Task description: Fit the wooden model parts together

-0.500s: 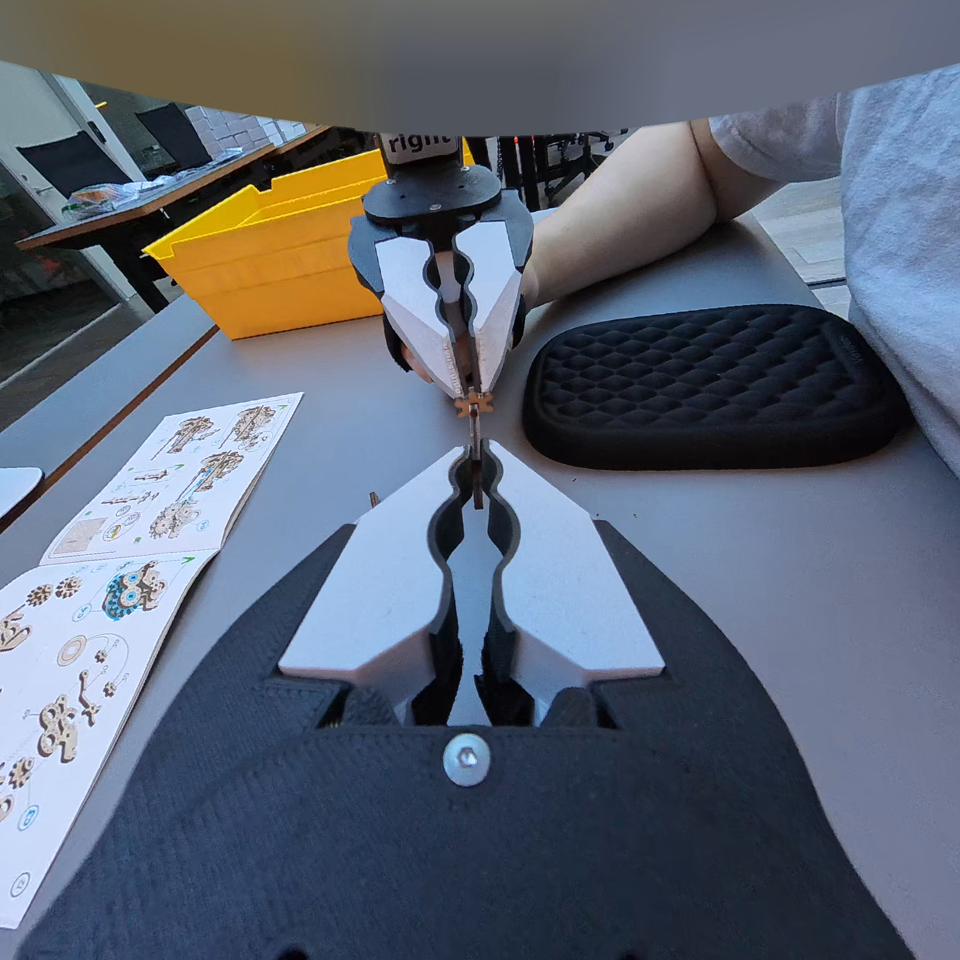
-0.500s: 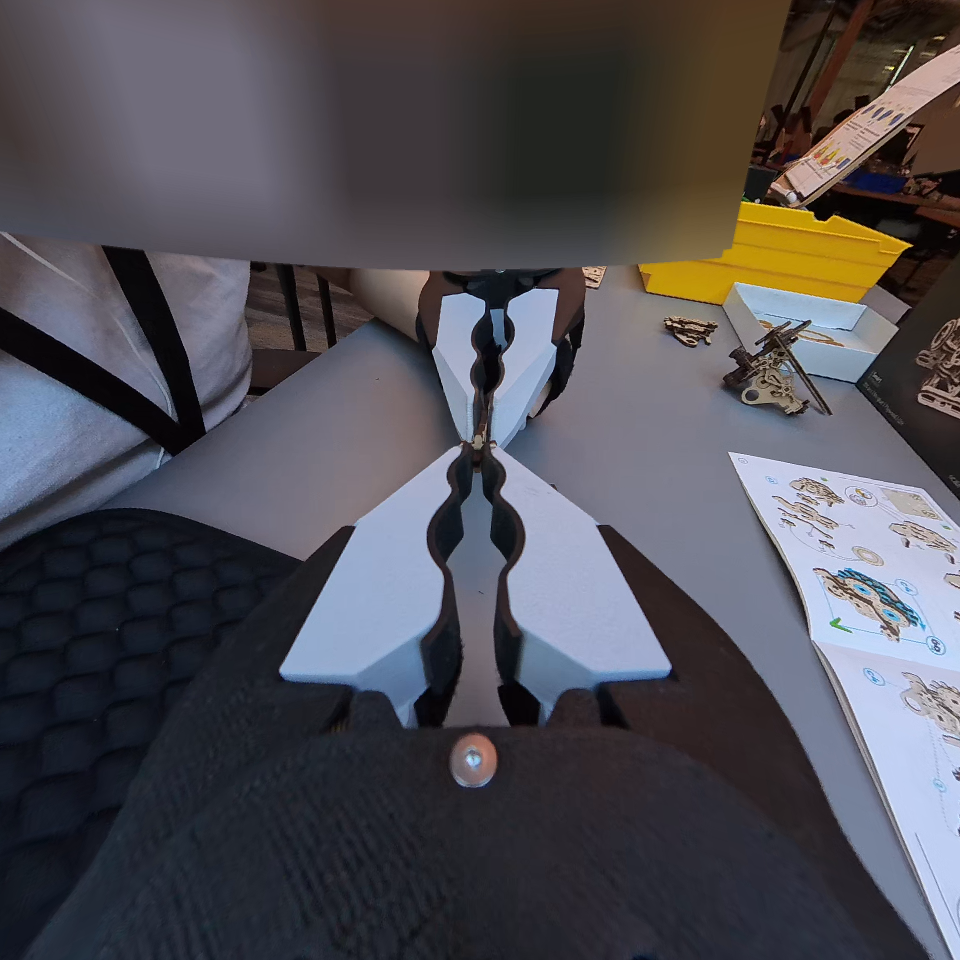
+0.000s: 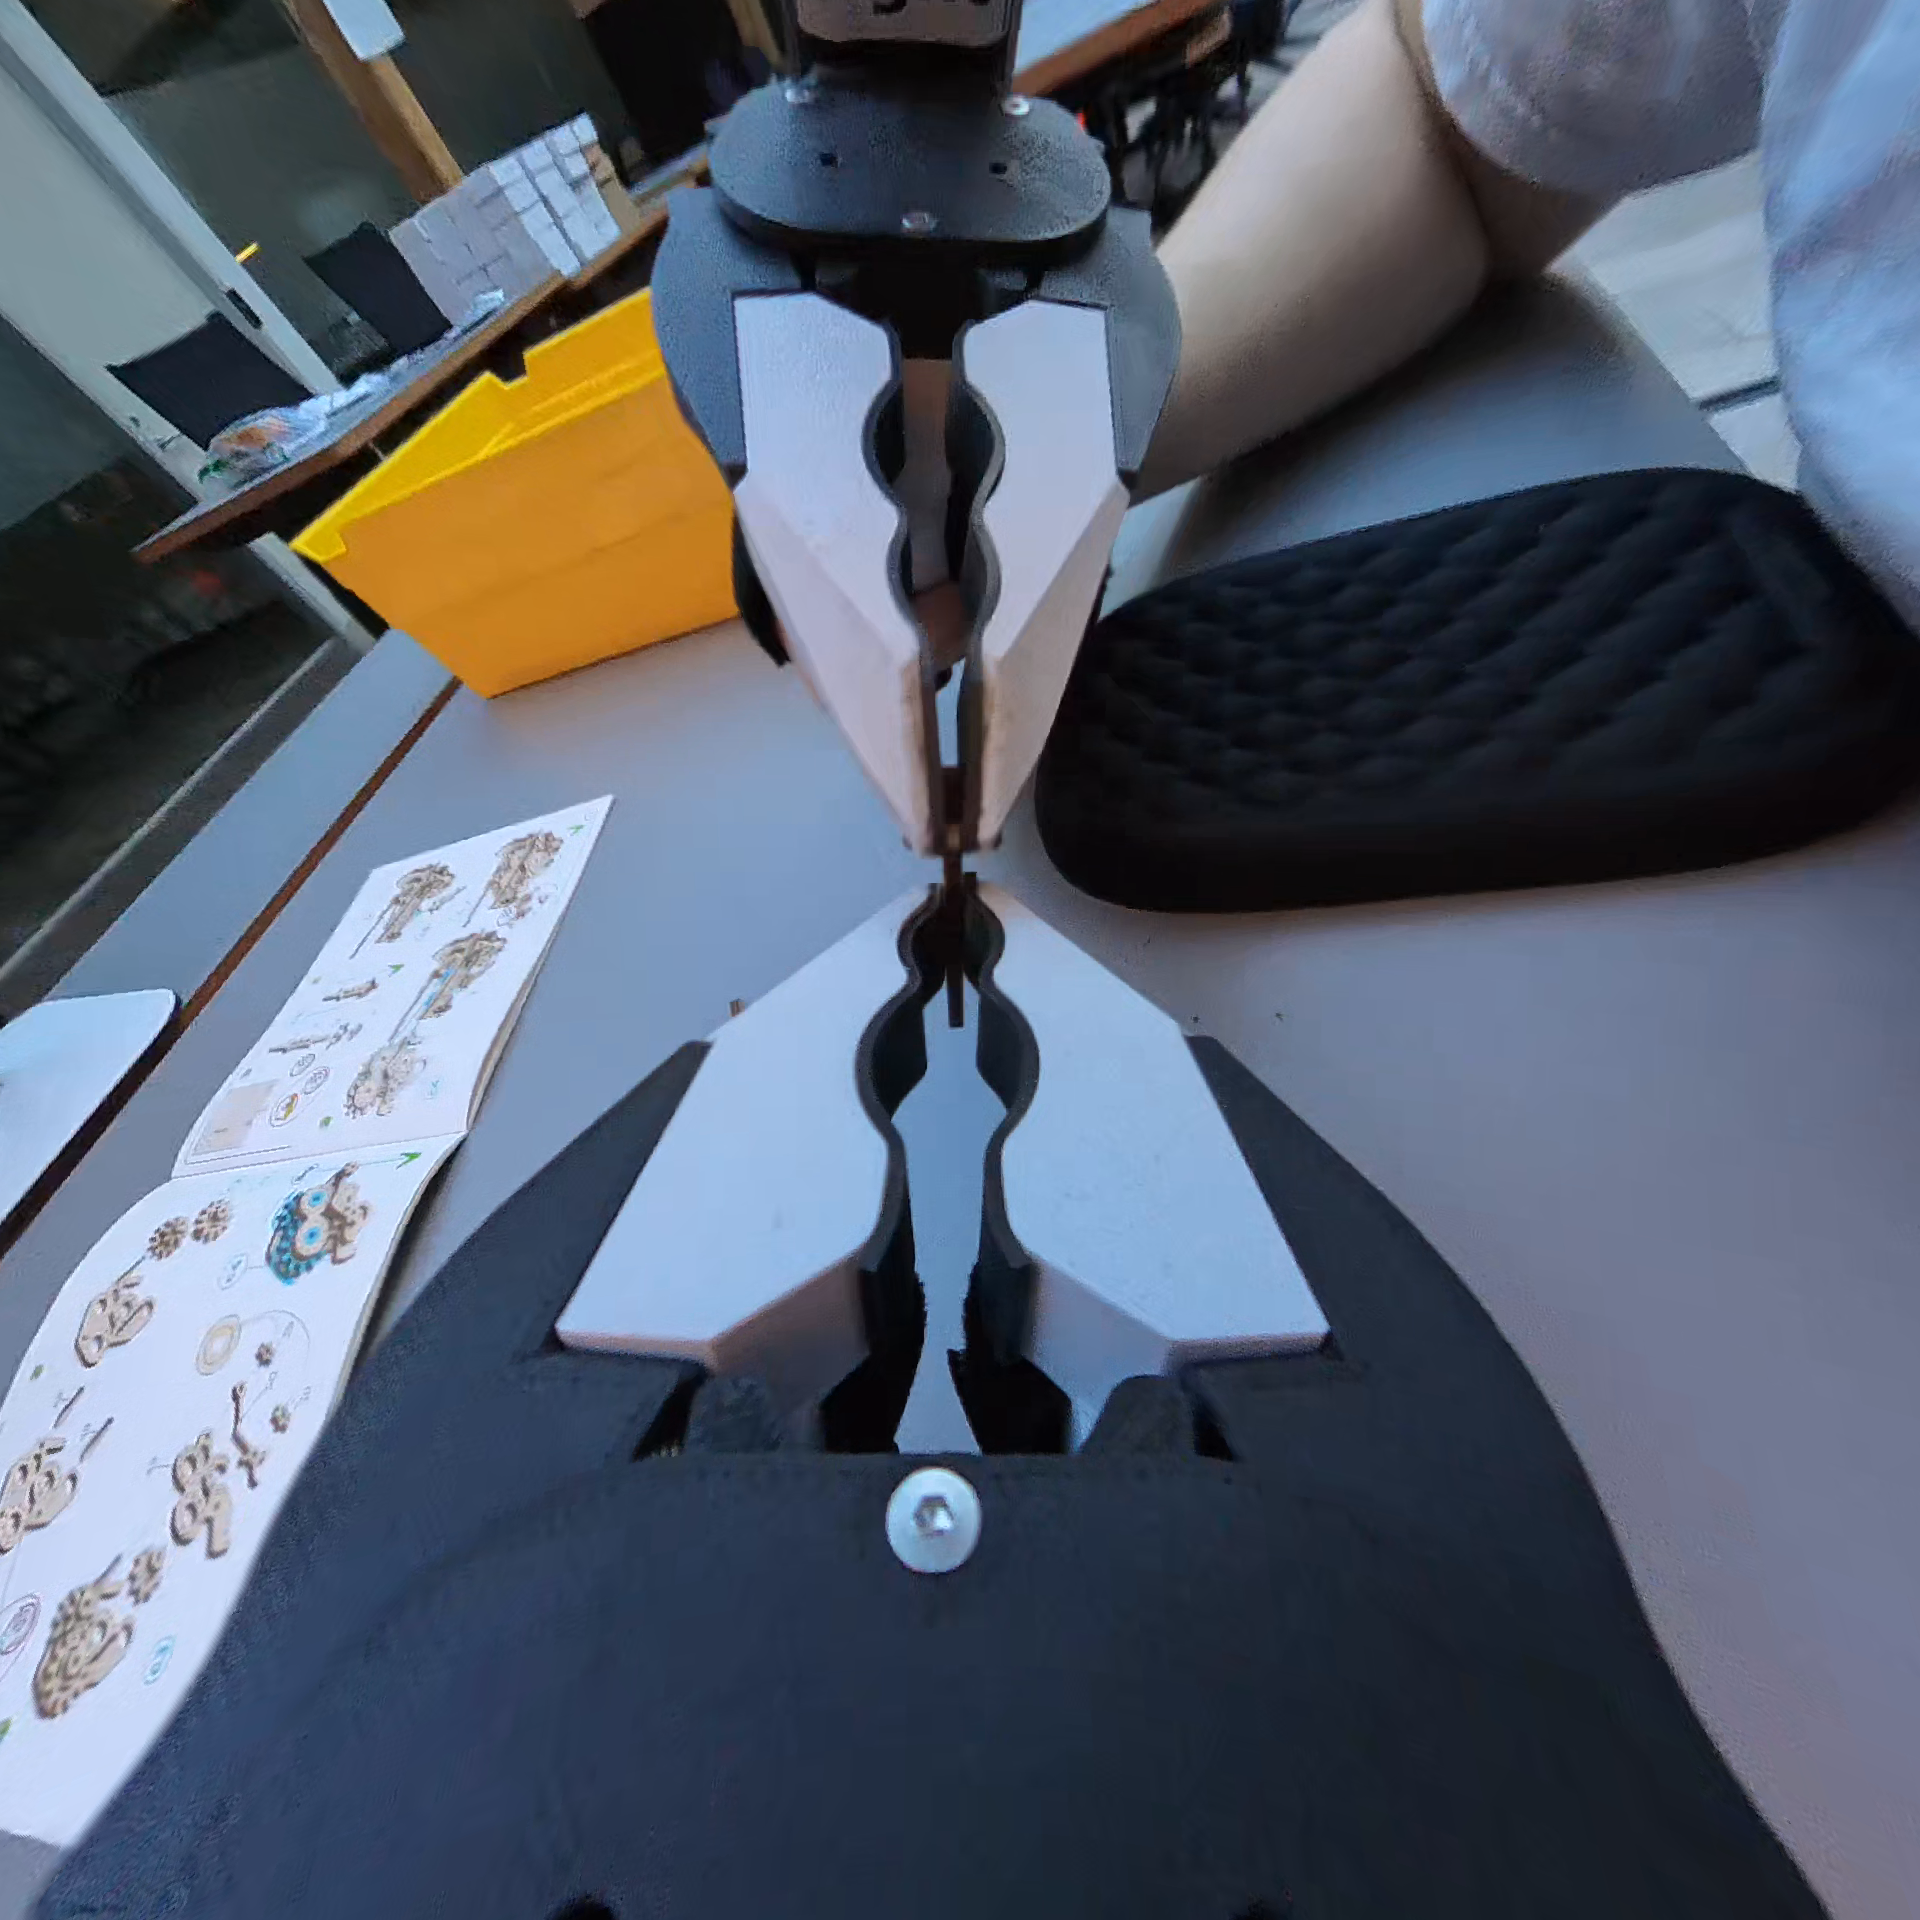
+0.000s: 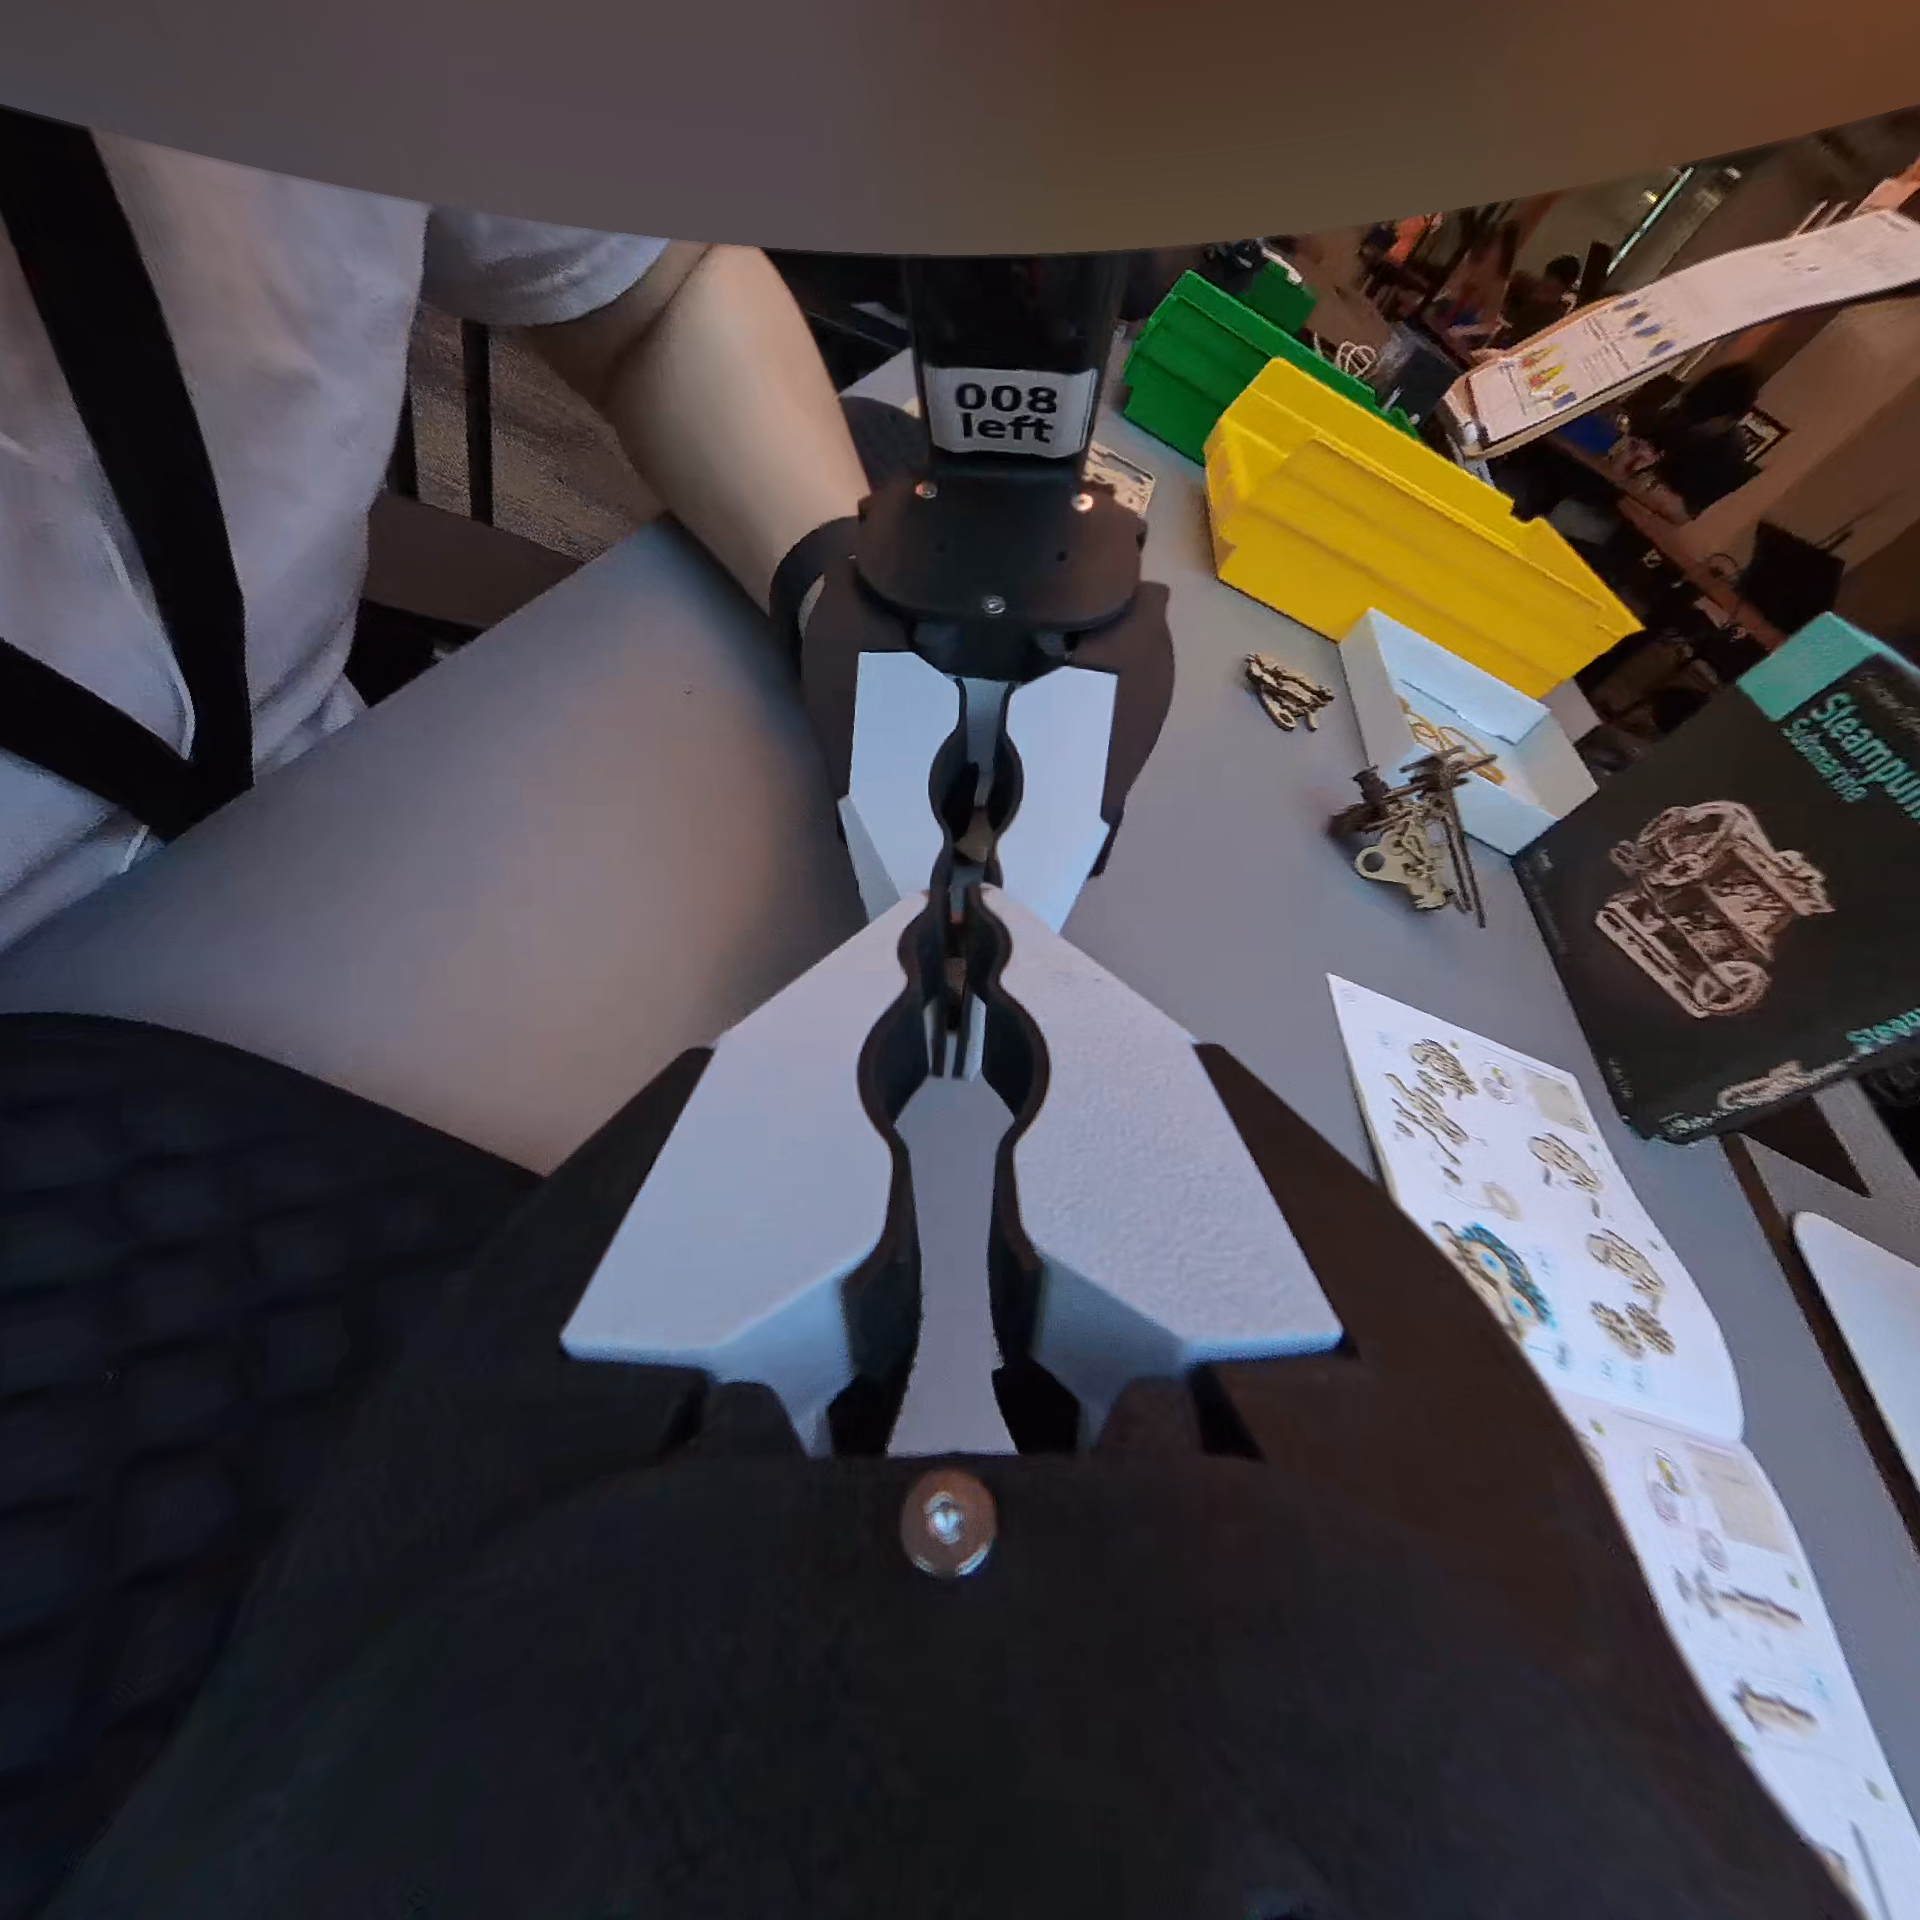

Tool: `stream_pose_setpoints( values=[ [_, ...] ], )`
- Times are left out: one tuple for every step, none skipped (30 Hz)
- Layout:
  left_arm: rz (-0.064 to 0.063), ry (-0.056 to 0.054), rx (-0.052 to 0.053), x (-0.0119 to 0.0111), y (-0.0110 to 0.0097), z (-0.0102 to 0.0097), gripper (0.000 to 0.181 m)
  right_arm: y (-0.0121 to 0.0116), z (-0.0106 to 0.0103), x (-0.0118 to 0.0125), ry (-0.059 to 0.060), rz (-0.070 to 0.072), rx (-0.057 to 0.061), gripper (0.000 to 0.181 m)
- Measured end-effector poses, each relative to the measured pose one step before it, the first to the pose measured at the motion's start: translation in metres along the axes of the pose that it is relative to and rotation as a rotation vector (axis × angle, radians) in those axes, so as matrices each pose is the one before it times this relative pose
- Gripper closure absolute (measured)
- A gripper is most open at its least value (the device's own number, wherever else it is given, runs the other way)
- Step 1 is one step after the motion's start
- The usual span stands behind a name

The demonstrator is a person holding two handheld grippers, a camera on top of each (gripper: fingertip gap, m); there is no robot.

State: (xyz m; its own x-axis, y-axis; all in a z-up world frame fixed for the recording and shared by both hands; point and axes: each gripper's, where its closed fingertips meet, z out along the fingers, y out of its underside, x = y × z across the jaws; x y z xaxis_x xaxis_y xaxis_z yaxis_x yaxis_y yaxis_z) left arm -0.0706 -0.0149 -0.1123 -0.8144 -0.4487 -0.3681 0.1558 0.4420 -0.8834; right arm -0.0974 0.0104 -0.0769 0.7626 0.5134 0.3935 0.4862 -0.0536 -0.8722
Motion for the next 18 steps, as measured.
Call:
stream_pose_setpoints(
  values=[
    [-0.0104,-0.022,0.0305,-0.00666,-0.00407,-0.00387,0.181,-0.00225,-0.00743,0.00944,0.0296,-0.0049,-0.0065,0.181],
    [-0.002,-0.034,0.0244,-0.00809,-0.0033,-0.00294,0.181,-0.00289,-0.00646,0.00658,0.0083,0.0074,0.0006,0.178],
    [0.0135,-0.0253,-0.0025,-0.00644,0.00119,-0.00189,0.181,-0.00639,-0.00618,0.00406,-0.007,0.0119,0.0189,0.17],
    [0.0029,-0.0244,-0.011,-0.0064,0.00266,-0.00189,0.181,-0.00362,-0.00508,0.00868,0.0244,0.0107,0.0132,0.166],
    [-0.028,0.0016,0.0204,-0.00275,-0.00173,-0.00188,0.181,-0.0013,-0.00316,0.00427,-0.0027,0.0139,0.0083,0.159],
    [-0.031,-0.0004,0.0102,-0.00358,0.00012,-0.00147,0.181,0.0005,-0.00149,0.00465,-0.0019,0.022,0.0055,0.159],
    [-0.0285,0.0039,-0.0026,-0.00269,0.00023,-0.00079,0.181,0.00315,-0.00065,0.00287,-0.008,0.0336,-0.0065,0.159],
    [-0.0237,0.0176,-0.0005,0.00051,-0.00093,-0.00048,0.181,0.00326,0.00051,0.00052,-0.0085,0.02,0.0042,0.159],
    [-0.0103,0.0079,-0.0013,0.00022,-0.00096,-0.00047,0.181,0.00354,0.00164,0.00082,0.0041,0.012,0.0042,0.159],
    [0.0084,0.0048,-0.0088,0.00053,0.00026,-0.00019,0.181,0.00289,0.00289,-0.00012,0.0,0.0149,0.0034,0.159],
    [-0.0002,0.0061,-0.0123,0.00057,0.00073,0.00058,0.181,0.0015,0.00372,-0.003,-0.0201,0.0203,0.0063,0.159],
    [-0.0139,0.0134,-0.0122,0.00113,0.00102,0.00094,0.181,0.00162,0.00333,-0.00208,-0.016,0.027,0.0066,0.16],
    [-0.0222,0.0093,-0.0083,0.00022,0.00098,0.0009,0.181,0.00095,0.00217,0.00085,-0.0003,0.0289,0.0155,0.162],
    [-0.0202,0.0142,-0.0233,0.00075,0.00284,0.00114,0.181,0.0006,0.00086,0.00034,-0.0063,0.0176,0.0151,0.166],
    [-0.0121,0.0091,-0.0464,-0.00008,0.00583,0.00146,0.181,0.00282,0.00042,0.00155,-0.0004,0.006,-0.0078,0.17],
    [-0.0014,0.0071,-0.0407,0.00044,0.00509,0.00155,0.181,0.00402,0.00026,0.00458,0.0204,0.0016,-0.0228,0.172],
    [0.0016,0.0052,-0.0256,0.00122,0.003,0.00117,0.181,0.00159,0.00058,0.00098,0.0022,-0.0049,-0.0094,0.172],
    [0.0014,-0.0013,-0.0133,0.00051,0.00134,0.00091,0.181,0.00195,0.00131,-0.00123,-0.0066,-0.0059,-0.0121,0.172]
  ],
)
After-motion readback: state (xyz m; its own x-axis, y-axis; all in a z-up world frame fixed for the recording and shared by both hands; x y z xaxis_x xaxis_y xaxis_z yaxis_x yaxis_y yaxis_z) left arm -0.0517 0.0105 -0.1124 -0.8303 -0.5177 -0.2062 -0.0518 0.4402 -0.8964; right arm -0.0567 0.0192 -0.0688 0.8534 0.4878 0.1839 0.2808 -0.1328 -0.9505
